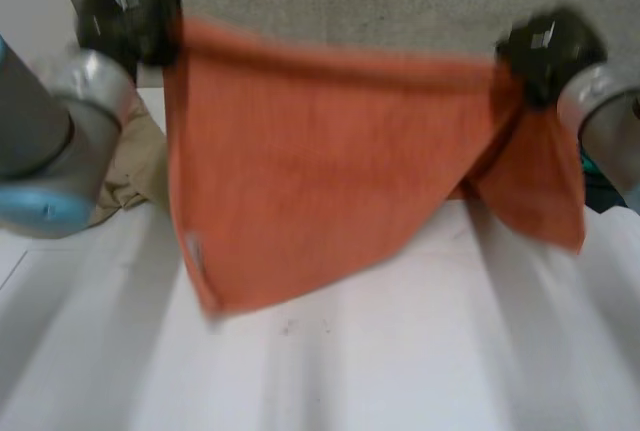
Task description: Fold the laundry.
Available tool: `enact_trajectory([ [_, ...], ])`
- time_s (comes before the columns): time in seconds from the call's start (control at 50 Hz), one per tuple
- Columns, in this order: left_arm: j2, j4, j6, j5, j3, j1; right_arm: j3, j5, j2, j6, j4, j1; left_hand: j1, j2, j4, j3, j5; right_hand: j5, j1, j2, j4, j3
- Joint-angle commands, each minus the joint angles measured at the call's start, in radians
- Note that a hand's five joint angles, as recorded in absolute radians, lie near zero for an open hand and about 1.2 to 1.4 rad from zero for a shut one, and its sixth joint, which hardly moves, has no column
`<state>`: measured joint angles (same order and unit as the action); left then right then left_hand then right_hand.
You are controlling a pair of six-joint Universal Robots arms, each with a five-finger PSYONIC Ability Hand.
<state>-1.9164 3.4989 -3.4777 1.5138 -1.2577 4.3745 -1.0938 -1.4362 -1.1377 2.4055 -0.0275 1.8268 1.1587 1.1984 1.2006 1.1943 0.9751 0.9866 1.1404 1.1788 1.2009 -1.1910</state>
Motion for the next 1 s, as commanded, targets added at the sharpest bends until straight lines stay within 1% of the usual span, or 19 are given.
enact_trajectory([
  [0.02, 0.022, 0.429, -0.001, 0.068, 0.1, -0.007, -0.073, -0.017, -0.045, 0.055, 0.619, 0.011, 0.238, 0.198, 0.196, 0.202, 0.247, 0.235, 0.256, 0.217, 0.195, -0.205],
  [0.06, 0.022, 0.436, -0.001, 0.081, 0.083, -0.016, -0.106, -0.013, -0.06, 0.058, 0.675, 0.014, 0.238, 0.198, 0.196, 0.202, 0.247, 0.235, 0.256, 0.217, 0.195, -0.205],
  [0.14, 0.031, 0.362, 0.003, 0.094, -0.006, -0.009, -0.141, -0.01, -0.093, 0.058, 0.632, 0.012, 0.238, 0.198, 0.196, 0.202, 0.247, 0.235, 0.256, 0.217, 0.195, -0.205],
  [0.2, 0.057, 0.318, 0.008, 0.092, -0.119, -0.009, -0.147, 0.006, -0.094, 0.06, 0.494, 0.012, 0.238, 0.198, 0.196, 0.202, 0.247, 0.235, 0.256, 0.217, 0.195, -0.205],
  [0.22, 0.065, 0.31, 0.011, 0.092, -0.161, -0.009, -0.149, 0.022, -0.093, 0.06, 0.403, 0.009, 0.238, 0.198, 0.196, 0.202, 0.247, 0.235, 0.256, 0.217, 0.195, -0.205],
  [0.28, 0.092, 0.31, 0.009, 0.083, -0.302, -0.009, -0.149, 0.051, -0.094, 0.054, 0.247, 0.005, 0.238, 0.198, 0.196, 0.202, 0.247, 0.235, 0.256, 0.217, 0.195, -0.205],
  [0.3, 0.102, 0.31, 0.009, 0.083, -0.345, -0.007, -0.149, 0.071, -0.09, 0.046, 0.142, -0.001, 0.238, 0.198, 0.196, 0.202, 0.247, 0.235, 0.256, 0.217, 0.195, -0.205],
  [0.34, 0.112, 0.315, 0.009, 0.082, -0.437, -0.01, -0.152, 0.092, -0.074, 0.044, 0.033, -0.004, 0.238, 0.198, 0.196, 0.202, 0.247, 0.235, 0.256, 0.217, 0.195, -0.205],
  [0.38, 0.114, 0.316, 0.009, 0.08, -0.491, -0.01, -0.159, 0.111, -0.032, 0.035, -0.087, -0.004, 0.238, 0.198, 0.196, 0.202, 0.247, 0.235, 0.256, 0.217, 0.195, -0.205],
  [0.44, 0.111, 0.319, 0.011, 0.08, -0.561, -0.012, -0.173, 0.114, 0.045, -0.005, -0.172, -0.003, 0.238, 0.198, 0.196, 0.202, 0.247, 0.235, 0.256, 0.217, 0.195, -0.205],
  [0.56, 0.105, 0.318, 0.015, 0.085, -0.605, -0.012, -0.192, 0.111, 0.15, -0.086, -0.137, 0.006, 0.238, 0.198, 0.196, 0.202, 0.247, 0.235, 0.256, 0.217, 0.195, -0.205],
  [0.66, 0.119, 0.316, 0.016, 0.085, -0.605, -0.01, -0.209, 0.108, 0.171, -0.052, 0.023, 0.008, 0.238, 0.198, 0.196, 0.202, 0.247, 0.227, 0.248, 0.21, 0.188, -0.198],
  [0.68, 0.122, 0.316, 0.016, 0.086, -0.605, -0.01, -0.224, 0.106, 0.17, -0.027, 0.082, 0.003, 0.238, 0.198, 0.196, 0.202, 0.247, -0.162, -0.141, -0.18, -0.202, 0.192],
  [0.7, 0.135, 0.316, 0.016, 0.086, -0.606, -0.009, -0.235, 0.106, 0.167, -0.01, 0.109, 0.0, 0.238, 0.198, 0.196, 0.202, 0.247, -0.358, -0.337, -0.375, -0.398, 0.388],
  [0.74, 0.146, 0.316, 0.017, 0.088, -0.608, -0.009, -0.255, 0.103, 0.158, 0.021, 0.152, -0.003, 0.238, 0.198, 0.196, 0.202, 0.247, -0.684, -0.663, -0.702, -0.724, 0.714],
  [0.76, 0.149, 0.316, 0.019, 0.088, -0.611, -0.009, -0.276, 0.102, 0.136, 0.05, 0.182, -0.006, 0.238, 0.198, 0.196, 0.202, 0.247, -0.895, -0.874, -0.913, -0.935, 0.925],
  [0.78, 0.154, 0.316, 0.026, 0.088, -0.617, -0.009, -0.287, 0.1, 0.121, 0.063, 0.19, -0.007, 0.238, 0.198, 0.196, 0.202, 0.247, -0.941, -0.92, -0.958, -0.98, 0.971],
  [0.9, 0.161, 0.313, 0.057, 0.086, -0.628, -0.01, -0.379, 0.099, -0.013, 0.126, 0.181, -0.035, 0.238, 0.198, 0.196, 0.202, 0.247, -0.944, -0.923, -0.962, -0.984, 0.974],
  [1.0, 0.169, 0.308, 0.065, 0.086, -0.629, -0.009, -0.484, 0.099, -0.135, 0.119, 0.086, -0.101, 0.238, 0.198, 0.196, 0.202, 0.247, -0.906, -0.885, -0.924, -0.946, 0.936],
])
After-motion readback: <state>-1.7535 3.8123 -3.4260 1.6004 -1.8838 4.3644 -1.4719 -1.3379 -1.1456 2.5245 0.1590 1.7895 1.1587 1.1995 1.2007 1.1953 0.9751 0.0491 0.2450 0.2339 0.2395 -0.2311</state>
